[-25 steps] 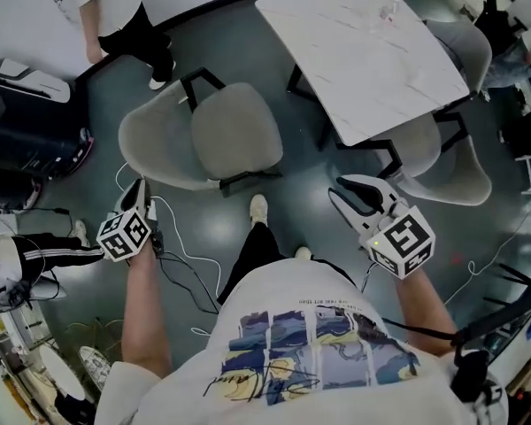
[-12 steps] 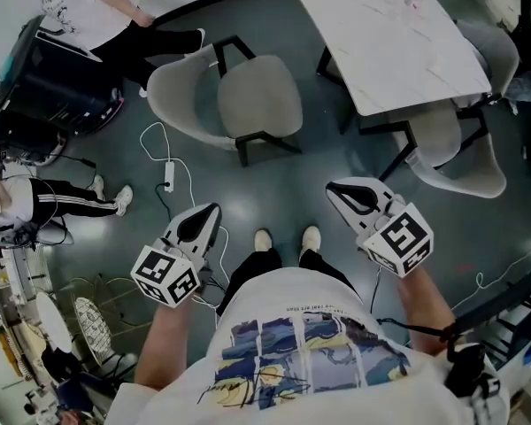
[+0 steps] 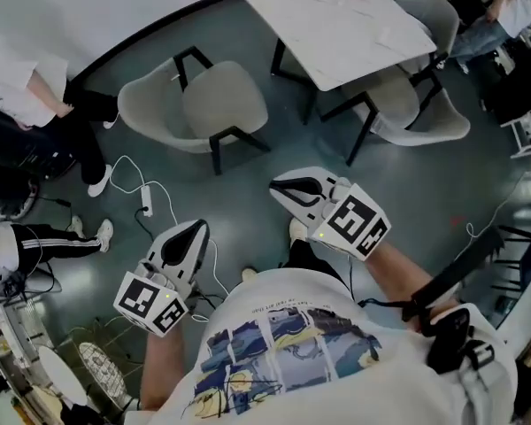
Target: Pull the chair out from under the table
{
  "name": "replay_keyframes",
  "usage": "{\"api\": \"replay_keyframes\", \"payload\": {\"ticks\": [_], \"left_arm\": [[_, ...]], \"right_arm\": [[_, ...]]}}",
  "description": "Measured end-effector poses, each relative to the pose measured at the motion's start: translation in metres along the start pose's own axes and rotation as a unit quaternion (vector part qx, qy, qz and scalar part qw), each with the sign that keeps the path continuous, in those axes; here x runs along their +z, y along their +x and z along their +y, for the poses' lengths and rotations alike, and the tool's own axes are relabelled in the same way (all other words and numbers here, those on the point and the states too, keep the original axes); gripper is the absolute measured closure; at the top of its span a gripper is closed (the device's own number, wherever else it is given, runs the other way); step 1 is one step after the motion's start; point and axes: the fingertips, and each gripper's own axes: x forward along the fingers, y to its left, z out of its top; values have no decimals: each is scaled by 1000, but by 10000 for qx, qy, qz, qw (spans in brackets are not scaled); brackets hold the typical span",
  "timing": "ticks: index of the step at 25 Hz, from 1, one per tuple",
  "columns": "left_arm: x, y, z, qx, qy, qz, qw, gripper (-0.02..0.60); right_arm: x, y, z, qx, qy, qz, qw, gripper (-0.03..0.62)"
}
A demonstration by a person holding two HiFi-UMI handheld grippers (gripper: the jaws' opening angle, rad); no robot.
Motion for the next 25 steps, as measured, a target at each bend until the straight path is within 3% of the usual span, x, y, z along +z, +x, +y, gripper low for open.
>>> {"api": "replay_keyframes", "payload": {"ticks": [11,25], "left_arm": [[-64,-116,-13,-255,137,177,9994,572],[-109,-188,-18,-87,-22,134,9999,572]], "right_arm": [[10,35,151,75,-76,69,9999,580],[17,47,231,138,-378,169,9990,583]]}}
